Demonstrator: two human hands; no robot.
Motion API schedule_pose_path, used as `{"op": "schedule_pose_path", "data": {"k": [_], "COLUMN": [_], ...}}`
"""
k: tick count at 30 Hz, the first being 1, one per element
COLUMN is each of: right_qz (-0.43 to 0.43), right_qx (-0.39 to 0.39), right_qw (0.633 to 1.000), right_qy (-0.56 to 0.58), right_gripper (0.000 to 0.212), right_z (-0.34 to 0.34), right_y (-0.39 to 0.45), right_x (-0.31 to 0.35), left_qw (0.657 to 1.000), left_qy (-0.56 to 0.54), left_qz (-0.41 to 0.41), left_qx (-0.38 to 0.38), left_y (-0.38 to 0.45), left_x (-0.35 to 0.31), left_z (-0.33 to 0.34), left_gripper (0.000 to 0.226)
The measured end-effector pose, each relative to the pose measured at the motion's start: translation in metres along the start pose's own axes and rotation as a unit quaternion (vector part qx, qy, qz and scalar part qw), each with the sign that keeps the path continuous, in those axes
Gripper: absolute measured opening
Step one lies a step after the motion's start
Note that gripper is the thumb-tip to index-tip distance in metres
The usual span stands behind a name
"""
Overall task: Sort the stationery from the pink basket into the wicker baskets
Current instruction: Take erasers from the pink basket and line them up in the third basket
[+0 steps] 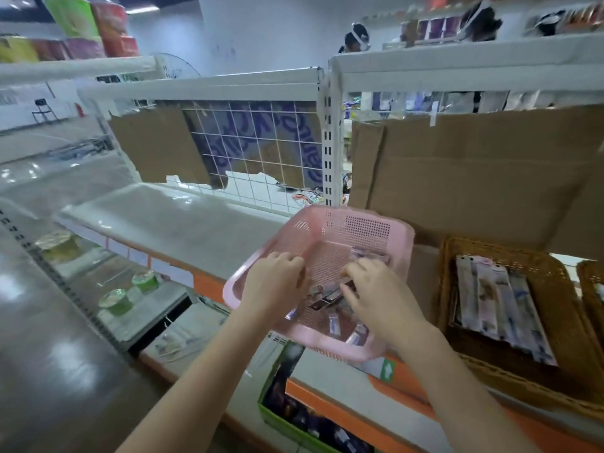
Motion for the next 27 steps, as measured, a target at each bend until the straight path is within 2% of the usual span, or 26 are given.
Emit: {"op": "schedule_pose_path", "data": {"k": [5, 10, 13, 16, 21, 27], "right_qz": [0.021, 0.075, 0.135, 0.158, 0.172, 0.158], "right_qx": [-0.001, -0.015, -0.053, -0.126, -0.181, -0.199], "right_qw": [1.000, 0.997, 0.989, 0.979, 0.968, 0.964], "right_qy": [0.003, 0.007, 0.016, 0.006, -0.033, -0.085], "right_gripper": [0.020, 0.023, 0.016, 0.004, 0.037, 0.042], "right_z": [0.010, 0.018, 0.021, 0.023, 0.035, 0.041], "right_y": [-0.002, -0.020, -0.031, -0.040, -0.048, -0.049], "right_x": [0.010, 0.021, 0.031, 0.047, 0.062, 0.061], "left_qw": [0.998, 0.996, 0.990, 0.980, 0.947, 0.921], "left_qy": [-0.057, -0.044, -0.057, -0.045, -0.014, 0.036], "left_qz": [0.014, 0.081, 0.130, 0.178, 0.250, 0.254], "left_qx": [-0.020, 0.001, 0.015, 0.075, 0.201, 0.294], "left_y": [0.005, 0.037, 0.061, 0.081, 0.085, 0.069], "left_x": [0.009, 0.020, 0.023, 0.016, -0.007, -0.023], "left_z": [0.011, 0.022, 0.027, 0.045, 0.082, 0.112], "left_gripper": [0.028, 0.028, 0.028, 0.029, 0.040, 0.055]}}
Point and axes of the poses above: each hand's wrist, its own y-axis towards the middle knuckle, its own z-axis out of the palm, x = y × z, the point moved 6 cm from there along y, towards the middle knuckle, and after that the axes turned 15 degrees about y, right-handed, at the moved point
